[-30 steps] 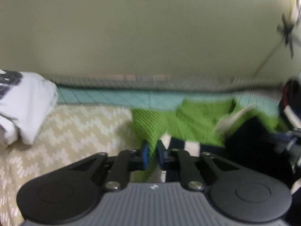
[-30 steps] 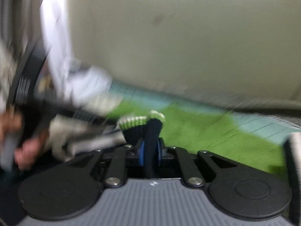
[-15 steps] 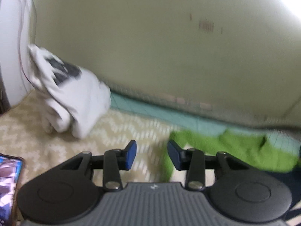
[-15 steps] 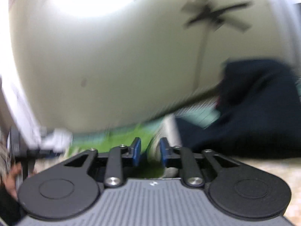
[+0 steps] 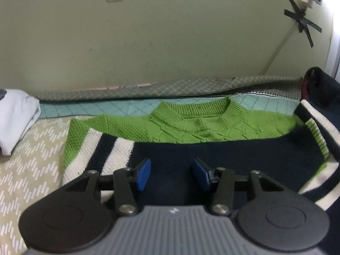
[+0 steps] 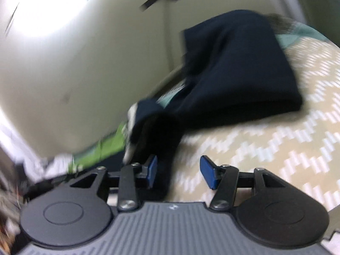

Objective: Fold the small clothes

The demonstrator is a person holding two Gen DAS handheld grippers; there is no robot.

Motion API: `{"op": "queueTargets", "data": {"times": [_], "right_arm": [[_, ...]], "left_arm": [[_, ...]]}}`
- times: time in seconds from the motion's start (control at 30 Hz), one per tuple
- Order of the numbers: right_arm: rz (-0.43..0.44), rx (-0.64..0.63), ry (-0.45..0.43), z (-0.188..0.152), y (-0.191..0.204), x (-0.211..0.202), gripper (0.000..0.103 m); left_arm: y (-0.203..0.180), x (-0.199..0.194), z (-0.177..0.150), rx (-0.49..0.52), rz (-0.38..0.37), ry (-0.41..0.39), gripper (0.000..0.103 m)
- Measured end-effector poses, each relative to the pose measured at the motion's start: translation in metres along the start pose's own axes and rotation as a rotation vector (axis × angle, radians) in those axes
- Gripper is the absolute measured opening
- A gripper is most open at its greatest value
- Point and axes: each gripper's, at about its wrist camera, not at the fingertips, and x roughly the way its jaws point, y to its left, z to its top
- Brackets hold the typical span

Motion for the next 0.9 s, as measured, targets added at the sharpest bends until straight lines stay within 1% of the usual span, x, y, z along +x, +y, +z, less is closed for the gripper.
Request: {"op": "queueTargets", "data": {"times": [0.03, 0.07, 0.1, 0.13, 0.17, 0.2, 0.27, 0.33, 0.4, 0.43, 0.5, 0.53, 0.57, 0.6, 0.67, 0.73, 0.77, 0.83, 0.87, 0.9], "right_arm": [[0.000, -0.049, 0.007, -0.004, 0.002, 0.002, 0.053], [-0.007, -0.099, 0.014, -0.009, 0.009, 0.003, 0.053], [-0.027, -0.147, 0.015, -0.013, 0.016, 0.004, 0.045], [-0.053, -0.192, 0.011, -0.015, 0.022, 0.006, 0.027], [-0.084, -0.234, 0.017, -0.015, 0.027, 0.011, 0.002], [-0.108, -0.275, 0.028, -0.016, 0.032, 0.015, 0.000], [-0.208, -0.385, -0.037, -0.014, 0.043, 0.010, 0.000], [-0.373, -0.526, -0.201, -0.003, 0.057, -0.005, 0.000], [-0.507, -0.607, -0.358, 0.020, 0.066, -0.023, 0.000], [-0.557, -0.646, -0.412, 0.031, 0.071, -0.028, 0.000], [-0.654, -0.767, -0.498, 0.048, 0.084, -0.030, 0.000], [-0.686, -0.829, -0.527, 0.054, 0.091, -0.027, 0.000], [-0.695, -0.880, -0.549, 0.058, 0.099, -0.024, 0.000], [-0.685, -0.927, -0.565, 0.060, 0.109, -0.021, 0.000], [-0.634, -1.054, -0.590, 0.055, 0.137, -0.011, 0.000], [-0.562, -1.220, -0.618, 0.038, 0.174, 0.007, 0.000], [-0.509, -1.304, -0.626, 0.027, 0.194, 0.016, 0.000], [-0.361, -1.440, -0.599, 0.004, 0.232, 0.038, 0.000], [-0.242, -1.510, -0.552, -0.011, 0.251, 0.050, 0.000], [-0.132, -1.568, -0.497, -0.023, 0.266, 0.059, 0.006]], "left_arm": [[0.003, -0.001, 0.000, -0.008, -0.008, -0.003, 0.050], [0.004, 0.001, -0.001, -0.014, -0.008, 0.002, 0.051], [0.005, 0.002, -0.001, -0.011, -0.007, 0.006, 0.051], [0.004, 0.002, -0.002, -0.007, -0.005, 0.005, 0.052], [0.003, 0.002, -0.002, 0.001, -0.001, 0.005, 0.052], [0.002, 0.002, -0.002, 0.009, 0.002, 0.005, 0.052], [0.002, 0.001, -0.002, 0.011, 0.000, 0.004, 0.052], [0.003, 0.002, -0.001, -0.002, -0.010, 0.003, 0.052], [0.007, 0.002, -0.001, -0.019, -0.026, 0.001, 0.053], [0.008, 0.000, 0.000, -0.030, -0.037, -0.001, 0.054], [0.016, -0.004, 0.000, -0.064, -0.071, -0.007, 0.055], [0.021, -0.007, 0.000, -0.088, -0.091, -0.013, 0.055], [0.027, -0.009, 0.001, -0.113, -0.109, -0.018, 0.055], [0.035, -0.013, 0.002, -0.144, -0.120, -0.029, 0.055], [0.055, -0.023, 0.005, -0.214, -0.130, -0.067, 0.055], [0.078, -0.034, 0.007, -0.286, -0.138, -0.108, 0.055], [0.089, -0.039, 0.007, -0.313, -0.137, -0.124, 0.056], [0.109, -0.045, 0.008, -0.364, -0.132, -0.144, 0.057], [0.119, -0.046, 0.008, -0.386, -0.132, -0.148, 0.058], [0.126, -0.047, 0.007, -0.402, -0.131, -0.150, 0.058]]}}
